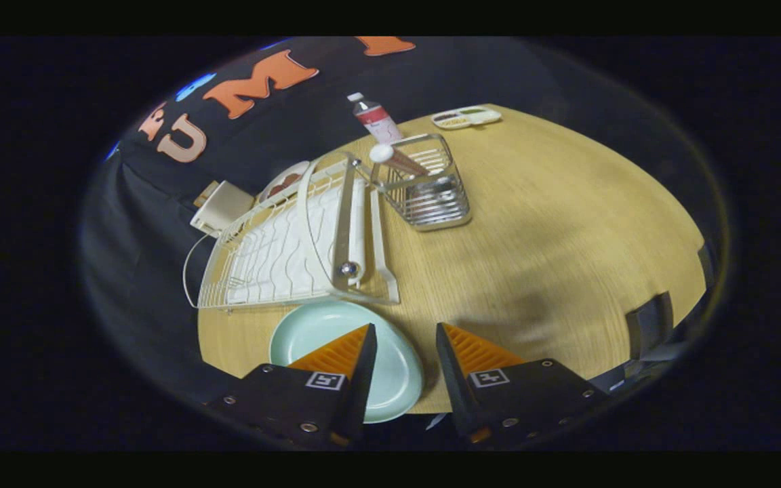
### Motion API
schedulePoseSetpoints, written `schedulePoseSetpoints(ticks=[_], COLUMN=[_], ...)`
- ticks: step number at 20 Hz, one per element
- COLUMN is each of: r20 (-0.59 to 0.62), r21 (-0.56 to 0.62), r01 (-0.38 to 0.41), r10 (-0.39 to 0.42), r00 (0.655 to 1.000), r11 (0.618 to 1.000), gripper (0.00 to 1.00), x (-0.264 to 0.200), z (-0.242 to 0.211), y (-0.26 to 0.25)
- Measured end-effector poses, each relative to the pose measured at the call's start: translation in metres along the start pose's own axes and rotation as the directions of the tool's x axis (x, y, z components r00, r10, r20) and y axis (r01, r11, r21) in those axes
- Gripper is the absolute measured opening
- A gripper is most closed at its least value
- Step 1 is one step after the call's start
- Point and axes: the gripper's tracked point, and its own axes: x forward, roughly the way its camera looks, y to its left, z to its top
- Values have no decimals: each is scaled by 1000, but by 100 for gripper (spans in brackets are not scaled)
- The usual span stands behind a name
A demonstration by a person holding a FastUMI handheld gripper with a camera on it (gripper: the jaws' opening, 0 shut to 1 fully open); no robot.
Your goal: Take the plate from the dish rack, then take the spoon from the basket and place it into the plate.
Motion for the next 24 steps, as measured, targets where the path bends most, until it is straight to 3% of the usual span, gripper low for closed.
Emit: schedulePoseSetpoints(ticks=[4, 7, 11, 15, 19, 23, 24], r20=[228, 348, 420, 465, 465, 471, 482], r21=[-148, -212, -279, -315, -345, -360, -353], r01=[82, 138, 172, 186, 213, 227, 240], r10=[-46, -57, -41, -19, -31, -34, -45], r00=[973, 936, 906, 885, 885, 882, 875], r11=[986, 967, 945, 931, 914, 905, 904], gripper=[72, 74, 74, 64, 51, 31, 22], x=[-10, -13, -8, 0, 15, 22, 21], z=[57, 90, 113, 129, 133, 139, 142], y=[-4, -4, -1, 1, -4, -6, -9])
